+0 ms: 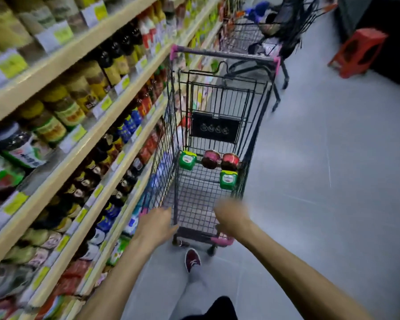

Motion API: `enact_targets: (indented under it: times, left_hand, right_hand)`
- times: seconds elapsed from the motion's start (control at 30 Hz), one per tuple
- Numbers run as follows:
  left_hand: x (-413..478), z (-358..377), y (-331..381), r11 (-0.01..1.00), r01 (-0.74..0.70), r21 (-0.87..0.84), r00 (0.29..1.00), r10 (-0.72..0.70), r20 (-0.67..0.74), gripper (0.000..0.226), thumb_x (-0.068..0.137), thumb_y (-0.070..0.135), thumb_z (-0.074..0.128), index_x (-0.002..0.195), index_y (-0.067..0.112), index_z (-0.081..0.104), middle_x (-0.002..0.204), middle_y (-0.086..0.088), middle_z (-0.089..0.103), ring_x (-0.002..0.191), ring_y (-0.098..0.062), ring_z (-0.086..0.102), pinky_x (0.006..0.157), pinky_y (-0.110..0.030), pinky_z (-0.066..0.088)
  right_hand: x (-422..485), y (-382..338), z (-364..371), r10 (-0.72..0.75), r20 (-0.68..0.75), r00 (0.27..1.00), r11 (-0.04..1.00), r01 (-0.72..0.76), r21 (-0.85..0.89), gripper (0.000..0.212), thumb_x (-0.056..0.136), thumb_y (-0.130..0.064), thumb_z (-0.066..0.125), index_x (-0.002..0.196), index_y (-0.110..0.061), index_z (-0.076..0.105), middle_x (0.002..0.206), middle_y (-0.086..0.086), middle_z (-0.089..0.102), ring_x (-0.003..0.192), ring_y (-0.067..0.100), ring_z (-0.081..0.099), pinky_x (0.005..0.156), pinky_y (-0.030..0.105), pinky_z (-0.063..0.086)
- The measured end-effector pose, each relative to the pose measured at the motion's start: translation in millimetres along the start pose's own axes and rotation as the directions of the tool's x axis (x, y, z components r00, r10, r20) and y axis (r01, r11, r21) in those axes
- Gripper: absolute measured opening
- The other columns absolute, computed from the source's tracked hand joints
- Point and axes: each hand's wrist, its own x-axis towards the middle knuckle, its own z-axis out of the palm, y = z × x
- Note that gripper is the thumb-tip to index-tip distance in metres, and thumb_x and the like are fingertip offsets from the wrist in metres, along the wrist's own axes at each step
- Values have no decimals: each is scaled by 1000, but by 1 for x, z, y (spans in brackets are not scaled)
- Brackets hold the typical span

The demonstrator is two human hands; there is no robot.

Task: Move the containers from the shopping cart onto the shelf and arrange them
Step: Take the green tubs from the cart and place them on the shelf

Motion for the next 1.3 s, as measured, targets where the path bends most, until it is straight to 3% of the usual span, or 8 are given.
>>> enact_targets:
  times: [0.27, 0.43, 0.57, 0.67, 0.8, 0.93, 1.1, 1.3]
  left_hand:
    - [140, -26, -22, 997, -74, -10, 993, 74, 90, 25, 94, 39, 54, 104, 16, 55, 105, -4, 64, 97, -25, 63, 72, -36, 53]
    - [210, -27, -30, 996, -48, -69, 989, 57, 138, 25, 94, 42, 57, 99, 17, 56, 102, -3, 64, 100, -26, 63, 78, -43, 55]
    - [258, -19, -31, 995, -8, -103, 979, 29, 203, 27, 92, 40, 61, 102, 15, 57, 107, -6, 64, 103, -29, 63, 79, -41, 54]
    - [297, -8, -31, 995, 41, -88, 974, -20, 224, 34, 95, 40, 59, 115, 13, 58, 113, -8, 64, 107, -30, 61, 79, -40, 52]
    - [339, 18, -31, 978, 121, -171, 969, -79, 235, 28, 93, 37, 60, 109, 14, 61, 99, -7, 63, 101, -32, 63, 76, -40, 52]
    - [377, 46, -28, 949, 206, -237, 961, -150, 233, 32, 90, 32, 63, 112, 8, 57, 105, -19, 65, 97, -39, 63, 77, -44, 53]
    - [424, 76, -22, 903, 305, -303, 948, -260, 181, 39, 92, 27, 64, 119, 1, 53, 113, -25, 64, 106, -44, 60, 79, -48, 49]
    - [470, 119, -21, 746, 406, -527, 905, -409, 118, 54, 86, 32, 67, 126, 2, 47, 125, -19, 58, 116, -39, 55, 83, -45, 48]
  right_hand:
    - [98, 40, -19, 129, 77, 989, 989, -134, 64, 46, 96, -37, 59, 135, -12, 53, 135, 12, 51, 127, 30, 49, 101, 43, 43]
    - [156, 68, -13, 202, 156, 967, 967, -223, 127, 39, 96, -29, 57, 130, -11, 55, 129, 13, 55, 119, 29, 52, 95, 42, 48]
    - [198, 89, -3, 225, 241, 944, 945, -272, 181, 51, 93, -40, 65, 134, -12, 52, 132, 12, 52, 121, 29, 52, 96, 43, 49]
    - [230, 107, 6, 252, 286, 924, 901, -332, 279, 49, 97, -34, 61, 138, -9, 49, 134, 15, 50, 123, 31, 51, 96, 43, 49]
    - [267, 122, 21, 308, 356, 882, 781, -449, 435, 58, 95, -41, 62, 139, -7, 44, 134, 19, 48, 123, 34, 51, 101, 46, 49]
    - [303, 131, 42, 403, 403, 822, 641, -568, 517, 64, 96, -44, 60, 138, 0, 40, 134, 22, 47, 126, 36, 47, 103, 44, 44]
    - [344, 133, 76, 531, 489, 692, 347, -704, 620, 81, 90, -44, 65, 142, 7, 31, 140, 24, 40, 130, 38, 42, 109, 43, 38]
    - [378, 126, 122, 642, 524, 560, 152, -763, 628, 86, 85, -42, 72, 142, 7, 29, 141, 21, 37, 132, 34, 38, 110, 41, 37]
